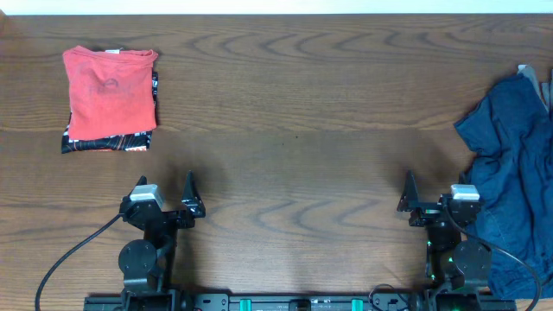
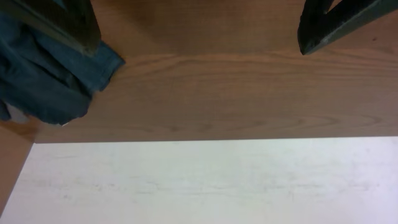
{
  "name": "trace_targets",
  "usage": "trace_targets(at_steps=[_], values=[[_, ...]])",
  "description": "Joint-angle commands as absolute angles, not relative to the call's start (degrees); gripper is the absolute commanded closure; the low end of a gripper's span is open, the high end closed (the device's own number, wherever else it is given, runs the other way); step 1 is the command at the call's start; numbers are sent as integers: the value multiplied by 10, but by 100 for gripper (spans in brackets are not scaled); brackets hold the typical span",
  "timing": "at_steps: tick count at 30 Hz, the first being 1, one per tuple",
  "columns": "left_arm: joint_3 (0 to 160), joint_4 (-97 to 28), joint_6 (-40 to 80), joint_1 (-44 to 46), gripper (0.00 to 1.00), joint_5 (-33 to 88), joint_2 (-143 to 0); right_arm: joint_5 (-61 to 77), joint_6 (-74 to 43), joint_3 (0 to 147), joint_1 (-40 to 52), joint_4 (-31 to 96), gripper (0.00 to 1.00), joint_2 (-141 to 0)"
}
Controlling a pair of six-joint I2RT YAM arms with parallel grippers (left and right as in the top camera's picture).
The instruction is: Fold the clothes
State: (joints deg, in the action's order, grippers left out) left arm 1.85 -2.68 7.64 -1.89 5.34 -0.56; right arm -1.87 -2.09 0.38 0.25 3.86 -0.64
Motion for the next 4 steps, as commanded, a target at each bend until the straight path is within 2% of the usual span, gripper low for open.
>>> trace_targets(at_steps=[1, 4], values=[[2, -34, 74, -22, 2, 49, -2, -17, -12, 3, 4, 41, 1, -3], [2, -34, 74, -22, 2, 49, -2, -17, -12, 3, 4, 41, 1, -3]])
